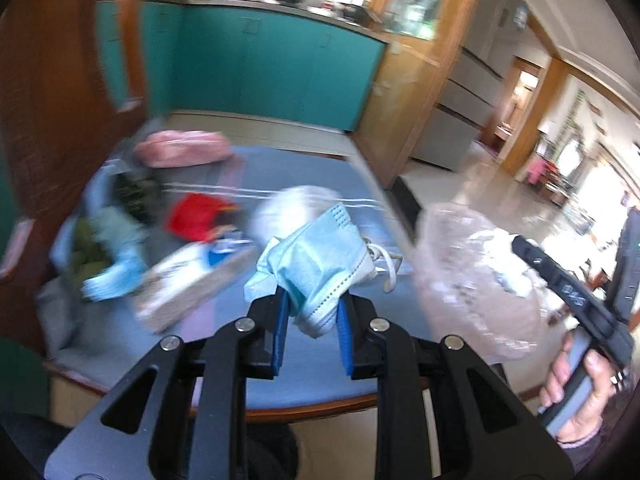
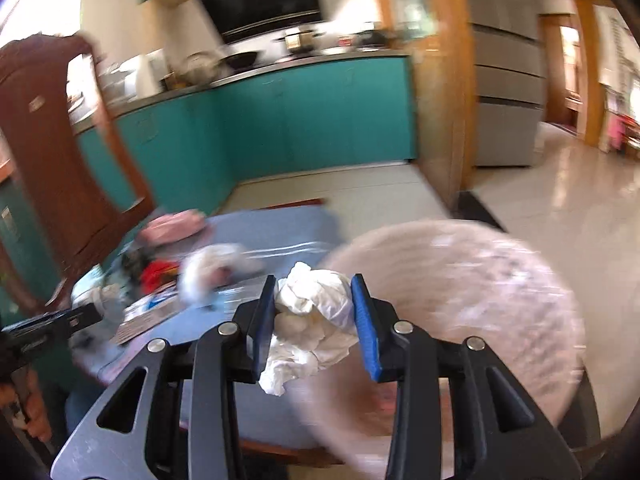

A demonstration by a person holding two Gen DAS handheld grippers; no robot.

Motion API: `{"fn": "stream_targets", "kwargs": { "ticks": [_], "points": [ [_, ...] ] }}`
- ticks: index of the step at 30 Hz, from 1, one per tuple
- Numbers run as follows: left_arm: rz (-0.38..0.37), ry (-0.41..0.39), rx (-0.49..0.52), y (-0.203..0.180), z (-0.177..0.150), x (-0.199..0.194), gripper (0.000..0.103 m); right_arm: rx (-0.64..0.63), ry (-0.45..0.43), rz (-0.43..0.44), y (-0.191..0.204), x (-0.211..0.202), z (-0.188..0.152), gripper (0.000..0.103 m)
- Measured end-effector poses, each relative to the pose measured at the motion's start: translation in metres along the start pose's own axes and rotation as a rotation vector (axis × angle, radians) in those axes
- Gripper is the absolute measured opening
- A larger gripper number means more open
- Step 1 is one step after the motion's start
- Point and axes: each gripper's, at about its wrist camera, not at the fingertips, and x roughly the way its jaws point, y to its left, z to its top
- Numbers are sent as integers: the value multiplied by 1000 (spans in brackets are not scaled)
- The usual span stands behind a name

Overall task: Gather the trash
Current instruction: 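Carry the tissue and blue mask over the wastebasket and open both tools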

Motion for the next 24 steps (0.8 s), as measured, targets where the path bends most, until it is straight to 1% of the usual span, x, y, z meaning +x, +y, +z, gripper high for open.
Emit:
{"fn": "stream_targets", "kwargs": {
  "ticks": [2, 5, 8, 9, 10, 11, 13, 14, 15, 16, 17, 19, 21, 22, 24],
  "points": [
    [-60, 12, 42, -28, 7, 10, 23, 57, 14, -60, -31, -2, -2, 37],
    [-148, 34, 110, -73, 16, 30, 23, 130, 28, -117, -68, -9, -11, 37],
    [-211, 61, 165, -109, 21, 51, 23, 164, 25, -155, -90, -18, -18, 37],
    [-248, 81, 176, -119, 22, 60, 24, 170, 23, -165, -96, -21, -20, 37],
    [-299, 116, 187, -131, 21, 71, 26, 173, 22, -171, -99, -23, -21, 37],
    [-324, 141, 195, -138, 19, 79, 31, 177, 21, -177, -104, -25, -22, 37],
    [-347, 181, 208, -149, 14, 96, 38, 182, 22, -183, -110, -26, -23, 37],
    [-345, 192, 210, -150, 11, 102, 50, 185, 25, -184, -112, -25, -24, 38],
    [-334, 197, 204, -148, 9, 105, 65, 187, 29, -181, -113, -24, -24, 40],
    [-322, 191, 193, -143, 8, 106, 69, 189, 34, -177, -113, -22, -24, 42],
    [-313, 186, 184, -138, 7, 105, 71, 190, 38, -171, -113, -20, -24, 44],
    [-281, 177, 161, -124, 8, 103, 72, 182, 43, -165, -110, -15, -25, 46],
    [-227, 148, 126, -101, 12, 97, 75, 181, 51, -160, -109, -10, -23, 52],
    [-205, 136, 114, -92, 13, 95, 76, 184, 54, -155, -108, -7, -23, 53],
    [-126, 106, 85, -65, 15, 88, 76, 183, 57, -129, -102, -2, -22, 56]
  ]
}}
